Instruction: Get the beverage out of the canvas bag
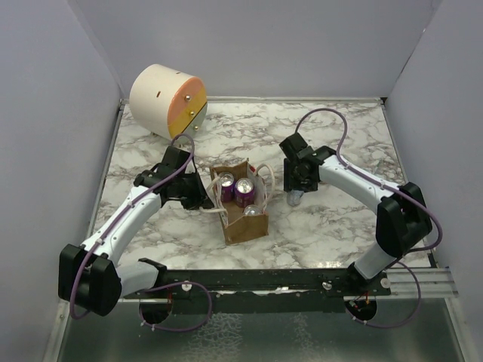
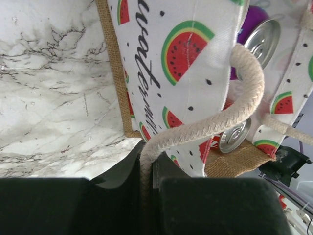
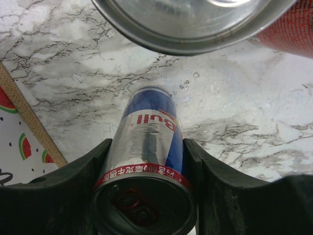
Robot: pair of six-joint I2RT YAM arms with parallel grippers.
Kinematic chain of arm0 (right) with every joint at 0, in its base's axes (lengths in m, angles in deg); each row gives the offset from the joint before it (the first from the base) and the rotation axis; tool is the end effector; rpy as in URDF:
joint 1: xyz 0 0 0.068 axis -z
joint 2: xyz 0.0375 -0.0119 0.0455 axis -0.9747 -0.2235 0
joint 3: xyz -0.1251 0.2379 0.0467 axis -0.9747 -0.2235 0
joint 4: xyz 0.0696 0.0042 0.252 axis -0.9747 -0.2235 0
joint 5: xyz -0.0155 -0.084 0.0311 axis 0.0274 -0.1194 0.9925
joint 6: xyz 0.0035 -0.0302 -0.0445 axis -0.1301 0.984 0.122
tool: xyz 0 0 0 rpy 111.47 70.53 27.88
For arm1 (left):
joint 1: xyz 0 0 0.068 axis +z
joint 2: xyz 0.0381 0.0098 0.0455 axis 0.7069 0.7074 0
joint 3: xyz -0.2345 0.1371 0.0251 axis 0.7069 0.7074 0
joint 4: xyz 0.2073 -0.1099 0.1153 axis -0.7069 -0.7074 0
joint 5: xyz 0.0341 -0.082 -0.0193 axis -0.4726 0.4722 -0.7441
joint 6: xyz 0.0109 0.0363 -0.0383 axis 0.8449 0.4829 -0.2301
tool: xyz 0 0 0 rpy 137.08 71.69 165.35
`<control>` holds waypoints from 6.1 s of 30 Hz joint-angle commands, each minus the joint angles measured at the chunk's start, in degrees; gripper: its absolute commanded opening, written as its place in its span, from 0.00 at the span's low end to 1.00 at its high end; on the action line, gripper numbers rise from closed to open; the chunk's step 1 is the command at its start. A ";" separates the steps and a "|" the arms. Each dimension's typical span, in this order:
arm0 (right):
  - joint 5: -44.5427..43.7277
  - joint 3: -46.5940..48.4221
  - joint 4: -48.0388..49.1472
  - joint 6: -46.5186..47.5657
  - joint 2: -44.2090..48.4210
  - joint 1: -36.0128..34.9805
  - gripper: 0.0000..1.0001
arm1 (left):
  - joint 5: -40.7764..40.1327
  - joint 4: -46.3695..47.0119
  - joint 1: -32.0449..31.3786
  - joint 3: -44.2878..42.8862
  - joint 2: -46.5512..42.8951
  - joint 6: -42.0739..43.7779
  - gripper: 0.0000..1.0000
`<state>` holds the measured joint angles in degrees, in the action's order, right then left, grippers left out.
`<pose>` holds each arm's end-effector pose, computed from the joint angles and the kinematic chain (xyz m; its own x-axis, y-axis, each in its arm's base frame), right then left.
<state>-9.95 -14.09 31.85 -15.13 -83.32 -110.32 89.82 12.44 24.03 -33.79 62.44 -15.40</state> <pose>0.2703 0.1659 0.2298 -0.9204 0.0418 -0.3887 0.0627 0.9972 -0.0414 0.2100 -0.0934 0.2605 -0.9245 -0.3303 -0.1901 -0.1693 0.8029 -0.5716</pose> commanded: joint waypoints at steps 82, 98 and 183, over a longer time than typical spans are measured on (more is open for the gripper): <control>10.27 32.42 -6.35 28.57 -17.01 -16.78 0.86 | 0.39 -0.69 0.29 1.33 0.29 -1.38 0.00; 9.70 29.48 -2.06 27.66 -22.43 -16.78 0.88 | -0.28 -2.15 0.30 0.80 0.29 -1.37 0.00; 30.81 10.42 32.05 -13.22 14.74 -17.89 0.13 | 3.41 -1.69 0.24 4.97 -5.72 1.33 0.00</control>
<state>14.36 -0.96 47.61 -19.63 -71.89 -128.04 91.53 9.97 24.03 -29.59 57.35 -12.82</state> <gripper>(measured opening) 0.658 0.085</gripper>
